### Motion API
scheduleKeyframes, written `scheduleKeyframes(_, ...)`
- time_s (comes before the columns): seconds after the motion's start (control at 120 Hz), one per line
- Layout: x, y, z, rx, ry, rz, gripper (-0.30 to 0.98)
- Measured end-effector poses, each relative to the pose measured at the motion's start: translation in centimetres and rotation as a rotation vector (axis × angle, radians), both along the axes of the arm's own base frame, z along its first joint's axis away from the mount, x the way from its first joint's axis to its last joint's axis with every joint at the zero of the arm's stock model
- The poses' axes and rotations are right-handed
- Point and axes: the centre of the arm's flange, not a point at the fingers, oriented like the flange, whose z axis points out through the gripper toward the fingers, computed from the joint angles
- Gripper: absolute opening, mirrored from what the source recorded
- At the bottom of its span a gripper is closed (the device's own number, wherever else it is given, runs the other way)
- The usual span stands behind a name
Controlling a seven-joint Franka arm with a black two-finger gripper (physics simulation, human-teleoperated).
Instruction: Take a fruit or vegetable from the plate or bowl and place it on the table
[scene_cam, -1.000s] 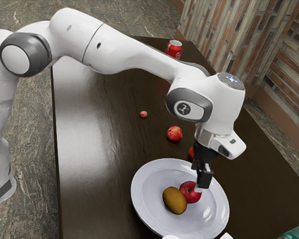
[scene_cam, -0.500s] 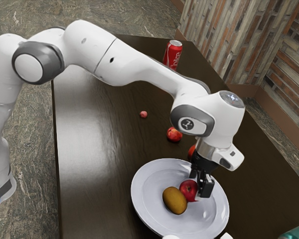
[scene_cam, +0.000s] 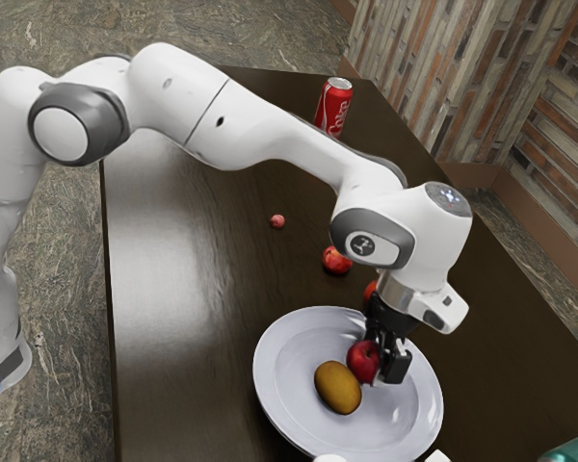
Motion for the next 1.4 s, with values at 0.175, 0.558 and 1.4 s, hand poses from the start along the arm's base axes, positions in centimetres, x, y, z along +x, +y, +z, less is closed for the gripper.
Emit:
scheduleKeyframes(0.175,0.0,0.6,0.3,0.017,0.021,0.014,0.49)
scheduleKeyframes(0.558,-0.6,3.2,11.0,0.136,0.043,0.044,0.42)
scheduleKeyframes(1.4,1.3,34.0,7.4,0.379,0.064,0.494,0.42)
